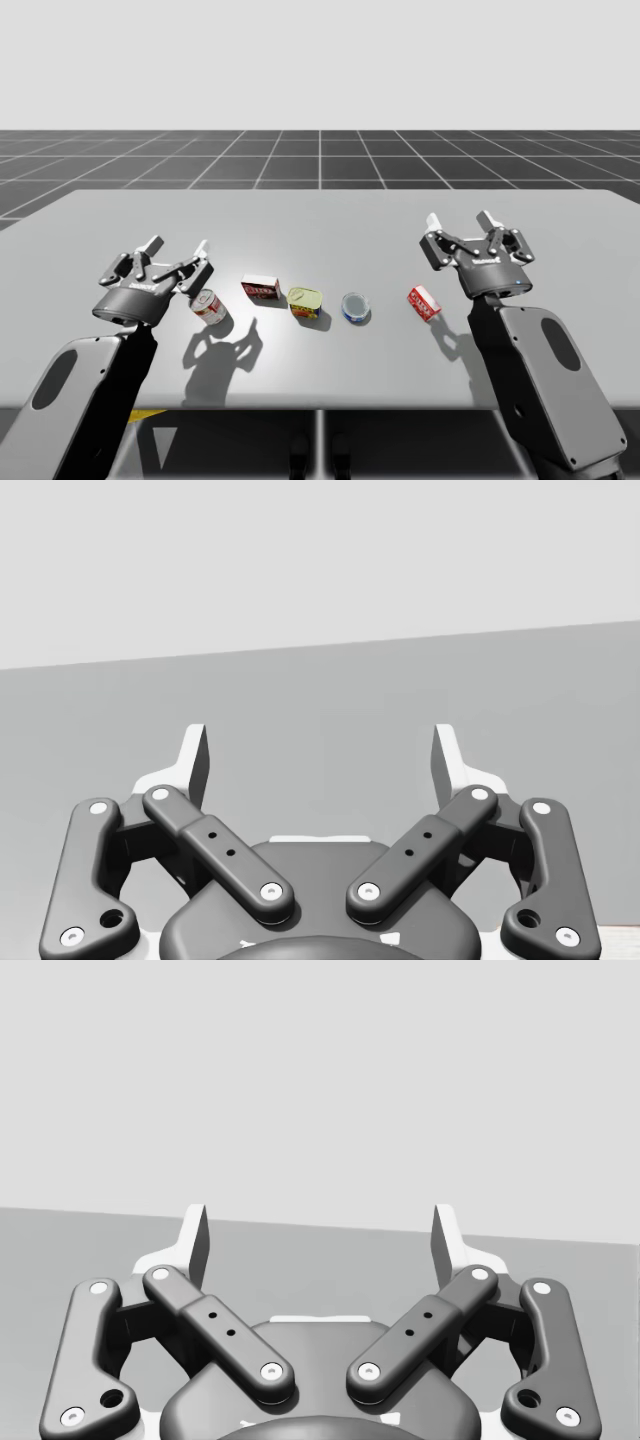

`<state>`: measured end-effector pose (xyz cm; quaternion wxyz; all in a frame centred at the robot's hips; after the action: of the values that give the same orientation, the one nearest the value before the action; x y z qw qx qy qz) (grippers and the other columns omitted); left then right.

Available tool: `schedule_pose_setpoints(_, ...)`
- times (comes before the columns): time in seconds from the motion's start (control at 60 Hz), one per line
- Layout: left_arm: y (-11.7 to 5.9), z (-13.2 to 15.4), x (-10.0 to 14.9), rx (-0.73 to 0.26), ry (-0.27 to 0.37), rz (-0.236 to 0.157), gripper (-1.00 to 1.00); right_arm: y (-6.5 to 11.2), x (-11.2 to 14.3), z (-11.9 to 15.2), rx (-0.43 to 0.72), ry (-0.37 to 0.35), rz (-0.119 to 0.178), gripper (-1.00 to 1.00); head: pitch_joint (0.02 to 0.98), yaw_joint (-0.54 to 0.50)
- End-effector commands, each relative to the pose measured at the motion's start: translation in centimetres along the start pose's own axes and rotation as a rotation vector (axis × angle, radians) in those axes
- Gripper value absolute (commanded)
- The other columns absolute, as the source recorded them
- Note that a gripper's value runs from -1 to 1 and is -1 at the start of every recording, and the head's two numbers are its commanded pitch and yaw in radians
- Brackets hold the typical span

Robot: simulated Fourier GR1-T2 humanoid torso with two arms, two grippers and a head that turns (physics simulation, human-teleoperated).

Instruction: Grasp the can of spam and hold it up.

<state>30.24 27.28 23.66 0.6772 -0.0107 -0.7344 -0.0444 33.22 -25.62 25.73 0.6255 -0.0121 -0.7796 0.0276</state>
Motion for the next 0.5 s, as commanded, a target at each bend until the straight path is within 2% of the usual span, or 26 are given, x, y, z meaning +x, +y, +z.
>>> schedule_pose_setpoints(0.017, -0.4, 0.2, 0.5, -0.004, -0.009, 0.027, -1.00, -0.1, 0.0, -0.1, -0.007, -0.001, 0.002, -1.00, 0.832, 0.08)
schedule_pose_setpoints(0.15, -1.7, 1.9, 2.3, -0.012, -0.050, 0.026, -1.00, -0.2, 0.0, -0.1, -0.012, -0.001, 0.007, -1.00, 0.821, 0.07)
schedule_pose_setpoints(0.25, -2.9, 3.6, 3.5, -0.041, -0.037, 0.027, -1.00, -0.2, -0.1, -0.1, -0.010, -0.005, 0.011, -1.00, 0.821, 0.07)
schedule_pose_setpoints(0.367, -4.9, 5.7, 4.2, -0.073, -0.006, 0.072, -1.00, -0.3, -0.1, -0.1, -0.012, -0.006, 0.009, -1.00, 0.818, 0.07)
schedule_pose_setpoints(0.417, -5.5, 6.5, 4.2, -0.087, 0.000, 0.068, -1.00, -0.3, -0.1, -0.1, -0.013, -0.006, 0.009, -1.00, 0.817, 0.07)
schedule_pose_setpoints(0.45, -6.0, 7.0, 4.3, -0.094, 0.003, 0.084, -1.00, -0.3, -0.1, -0.1, -0.013, -0.006, 0.007, -1.00, 0.817, 0.07)
schedule_pose_setpoints(0.5, -6.6, 7.8, 4.3, -0.123, 0.018, 0.077, -1.00, -0.3, -0.1, -0.2, -0.013, -0.006, 0.008, -1.00, 0.817, 0.07)
